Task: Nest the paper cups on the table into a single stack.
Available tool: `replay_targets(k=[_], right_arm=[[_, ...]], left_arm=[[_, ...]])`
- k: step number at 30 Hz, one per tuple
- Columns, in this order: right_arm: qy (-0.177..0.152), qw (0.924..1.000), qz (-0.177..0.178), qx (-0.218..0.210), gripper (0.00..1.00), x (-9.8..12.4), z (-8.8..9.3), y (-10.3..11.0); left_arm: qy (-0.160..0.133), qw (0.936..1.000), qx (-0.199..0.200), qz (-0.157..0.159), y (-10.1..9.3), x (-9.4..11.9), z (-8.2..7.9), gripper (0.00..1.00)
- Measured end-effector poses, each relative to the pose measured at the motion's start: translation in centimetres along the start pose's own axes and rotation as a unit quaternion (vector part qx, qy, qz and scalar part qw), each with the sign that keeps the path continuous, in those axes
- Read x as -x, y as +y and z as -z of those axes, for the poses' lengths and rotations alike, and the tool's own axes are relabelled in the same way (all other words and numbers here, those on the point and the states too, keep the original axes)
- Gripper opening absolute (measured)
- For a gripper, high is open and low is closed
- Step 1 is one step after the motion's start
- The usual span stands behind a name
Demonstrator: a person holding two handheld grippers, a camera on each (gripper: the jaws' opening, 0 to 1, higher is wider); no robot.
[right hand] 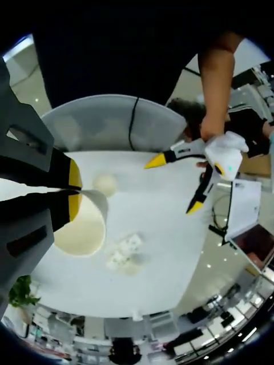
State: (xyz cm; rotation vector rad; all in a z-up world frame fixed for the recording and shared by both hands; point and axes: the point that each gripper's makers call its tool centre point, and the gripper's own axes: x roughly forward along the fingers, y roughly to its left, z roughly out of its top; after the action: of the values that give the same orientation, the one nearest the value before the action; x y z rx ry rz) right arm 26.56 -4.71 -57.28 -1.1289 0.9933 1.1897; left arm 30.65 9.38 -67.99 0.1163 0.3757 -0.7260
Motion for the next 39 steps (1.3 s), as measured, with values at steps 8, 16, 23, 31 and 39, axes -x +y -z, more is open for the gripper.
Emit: replay_targets(k=[8, 16, 23, 31, 39], right_arm=[[0.003, 1.0, -0.006, -0.005, 0.0, -1.2, 0.1, 0.3], [0.003, 0.9998, -0.018, -0.007, 0.0, -2.4, 0.0, 0.8], [0.008, 0.9997, -0.018, -0.01, 0.0, -3.5, 0.2, 0.8], [0.01, 0.9995, -0.023, -0.019, 0.0, -4.8, 0.6, 1.1], [0.012, 0.9991, -0.032, -0.024, 0.0, -5.9, 0.9, 1.6]], left_arm=[[0.007, 1.0, 0.002, 0.001, 0.1, 0.0, 0.5, 0.98], [0.008, 1.0, 0.004, -0.005, 0.3, 0.1, 0.5, 0.98], [0.014, 0.9998, 0.012, -0.002, 0.2, 0.1, 1.0, 0.98], [0.026, 0.9995, 0.017, 0.002, 0.1, 0.3, 1.8, 0.98], [0.03, 0.9994, 0.017, 0.005, 0.0, 0.2, 2.0, 0.98]])
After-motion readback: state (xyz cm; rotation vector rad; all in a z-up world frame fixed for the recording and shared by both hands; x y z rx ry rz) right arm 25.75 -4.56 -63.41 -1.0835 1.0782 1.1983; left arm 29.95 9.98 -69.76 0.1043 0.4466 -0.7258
